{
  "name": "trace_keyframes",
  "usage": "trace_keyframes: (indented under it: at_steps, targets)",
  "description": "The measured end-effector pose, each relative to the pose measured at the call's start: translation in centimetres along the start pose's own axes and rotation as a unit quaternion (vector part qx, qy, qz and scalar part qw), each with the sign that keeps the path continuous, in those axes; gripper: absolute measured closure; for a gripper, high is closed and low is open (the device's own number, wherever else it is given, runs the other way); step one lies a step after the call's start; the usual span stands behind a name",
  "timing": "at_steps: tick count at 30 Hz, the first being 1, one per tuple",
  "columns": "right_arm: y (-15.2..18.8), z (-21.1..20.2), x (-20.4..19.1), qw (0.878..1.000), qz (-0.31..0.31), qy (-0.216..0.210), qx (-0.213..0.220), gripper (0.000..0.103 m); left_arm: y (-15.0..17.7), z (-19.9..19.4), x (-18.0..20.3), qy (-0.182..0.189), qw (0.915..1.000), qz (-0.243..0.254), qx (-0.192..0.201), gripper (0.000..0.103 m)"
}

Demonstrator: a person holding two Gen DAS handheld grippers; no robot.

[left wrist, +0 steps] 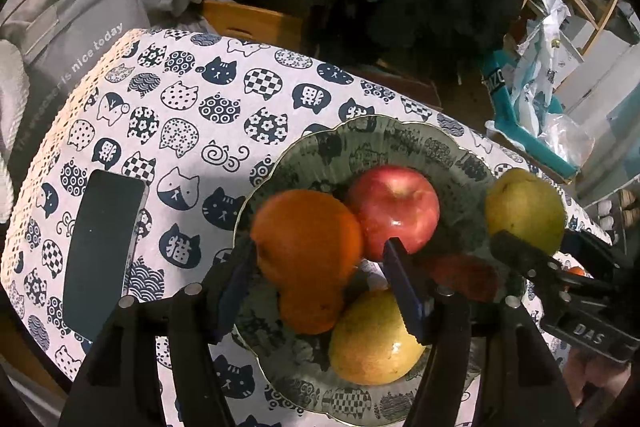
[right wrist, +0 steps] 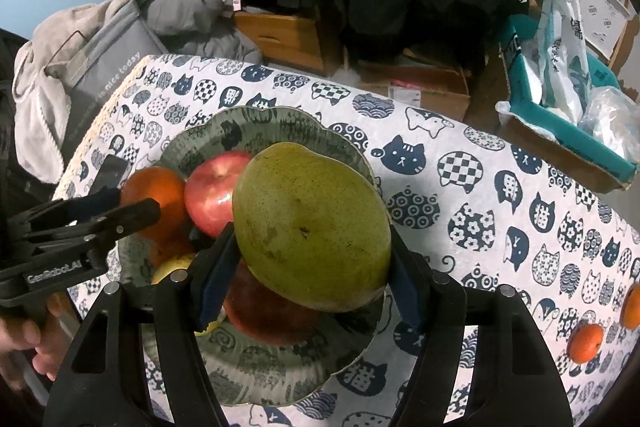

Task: Organize fruits
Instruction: 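Lower the pear and orange into the bowl and open both tools, then withdraw both tools from the bowl toward the two remaining small oranges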

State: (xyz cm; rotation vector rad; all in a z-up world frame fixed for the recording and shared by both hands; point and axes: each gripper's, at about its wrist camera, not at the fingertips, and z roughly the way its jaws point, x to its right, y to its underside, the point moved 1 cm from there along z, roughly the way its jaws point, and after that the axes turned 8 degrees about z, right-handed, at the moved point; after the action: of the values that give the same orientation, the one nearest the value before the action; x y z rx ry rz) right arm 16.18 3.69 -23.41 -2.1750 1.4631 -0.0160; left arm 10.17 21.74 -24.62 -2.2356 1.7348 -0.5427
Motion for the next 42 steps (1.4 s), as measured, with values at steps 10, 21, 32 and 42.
trace_keyframes:
  at_steps: [10,21,32,42]
  targets:
    - [-0.6,-0.6,-0.6,1.000,-0.012,-0.004,0.012,0.033,0.1,-1.7,0.6,-0.009,0.9997,0.017,0.012,0.028]
    - [-1.2,-3.4,-0.8,0.998,-0.024,0.033,0.046,0.033,-0.1,-4.7,2.0,-0.003,0.9987,0.032,0.040,0.028]
    - [-1.4,-7.3,0.0,0.994,-0.020,0.065,0.082,0.033,-0.4,-8.6,3.6,-0.003,0.9951,0.052,0.084,0.023]
    - [-0.6,-11.9,0.3,0.989,-0.028,0.081,0.118,0.028,-0.1,-12.7,6.2,-0.014,0.9871,0.086,0.134,0.023]
